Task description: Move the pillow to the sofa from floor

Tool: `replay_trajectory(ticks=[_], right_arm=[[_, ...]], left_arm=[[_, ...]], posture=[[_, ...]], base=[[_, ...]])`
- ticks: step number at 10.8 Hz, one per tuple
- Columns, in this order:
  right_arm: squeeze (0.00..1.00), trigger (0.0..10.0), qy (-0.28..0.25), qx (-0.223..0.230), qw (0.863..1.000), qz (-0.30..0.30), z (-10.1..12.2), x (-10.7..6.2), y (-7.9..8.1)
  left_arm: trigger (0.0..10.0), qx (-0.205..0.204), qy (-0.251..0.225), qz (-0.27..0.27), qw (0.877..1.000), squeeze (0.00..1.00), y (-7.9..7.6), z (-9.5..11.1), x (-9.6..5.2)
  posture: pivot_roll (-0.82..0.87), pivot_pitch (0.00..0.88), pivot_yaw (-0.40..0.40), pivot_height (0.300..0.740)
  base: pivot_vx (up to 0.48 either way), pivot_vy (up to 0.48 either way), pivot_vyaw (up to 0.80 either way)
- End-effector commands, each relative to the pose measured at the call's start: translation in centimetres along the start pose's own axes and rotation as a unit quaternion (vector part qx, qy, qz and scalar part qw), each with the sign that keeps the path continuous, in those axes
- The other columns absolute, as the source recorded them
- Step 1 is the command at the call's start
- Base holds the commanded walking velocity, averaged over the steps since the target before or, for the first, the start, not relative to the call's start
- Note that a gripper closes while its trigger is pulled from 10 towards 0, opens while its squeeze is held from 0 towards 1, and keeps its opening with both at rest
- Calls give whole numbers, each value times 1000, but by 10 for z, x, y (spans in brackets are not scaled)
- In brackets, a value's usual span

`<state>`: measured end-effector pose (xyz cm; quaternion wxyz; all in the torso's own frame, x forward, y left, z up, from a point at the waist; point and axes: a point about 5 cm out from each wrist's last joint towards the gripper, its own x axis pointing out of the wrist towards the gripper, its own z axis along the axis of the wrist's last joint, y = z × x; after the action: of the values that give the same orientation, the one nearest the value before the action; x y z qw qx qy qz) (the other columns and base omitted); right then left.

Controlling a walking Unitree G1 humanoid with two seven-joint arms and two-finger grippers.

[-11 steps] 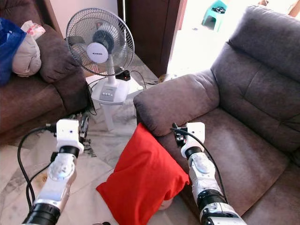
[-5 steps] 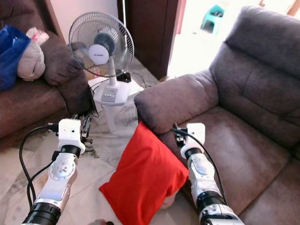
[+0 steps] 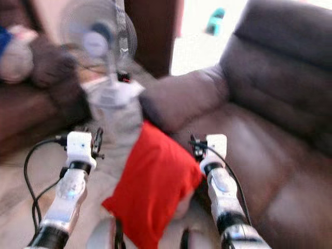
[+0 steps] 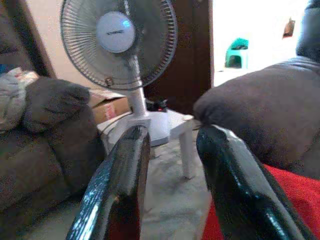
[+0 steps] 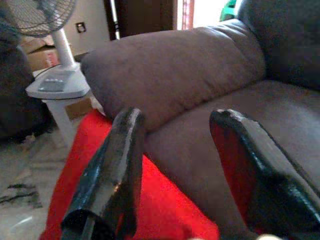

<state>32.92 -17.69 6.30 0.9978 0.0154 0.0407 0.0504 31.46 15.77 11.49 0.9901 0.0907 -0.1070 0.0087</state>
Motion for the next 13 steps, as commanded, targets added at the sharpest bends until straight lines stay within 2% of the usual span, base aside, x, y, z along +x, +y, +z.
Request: replay_trajectory(ticks=[1,10,13], right_arm=[[0,10000,-10,3,1000,5,7,4,1],[0,10000,-3,-3,1000,11,8,6,4],[0,10000,-4,-1,1000,17,7,6,7]], left_arm=[[10000,3,2,9,1000,0,4,-1,-2],[10000,-7,3,22,1000,0,8,0,-2],[10000,-8,9,20,1000,0,9,-2,-1]], posture=[[51,54,-40,612],[50,69,-51,612],[51,68,-50,588]], base=[[0,0,0],[0,0,0],[0,0,0]])
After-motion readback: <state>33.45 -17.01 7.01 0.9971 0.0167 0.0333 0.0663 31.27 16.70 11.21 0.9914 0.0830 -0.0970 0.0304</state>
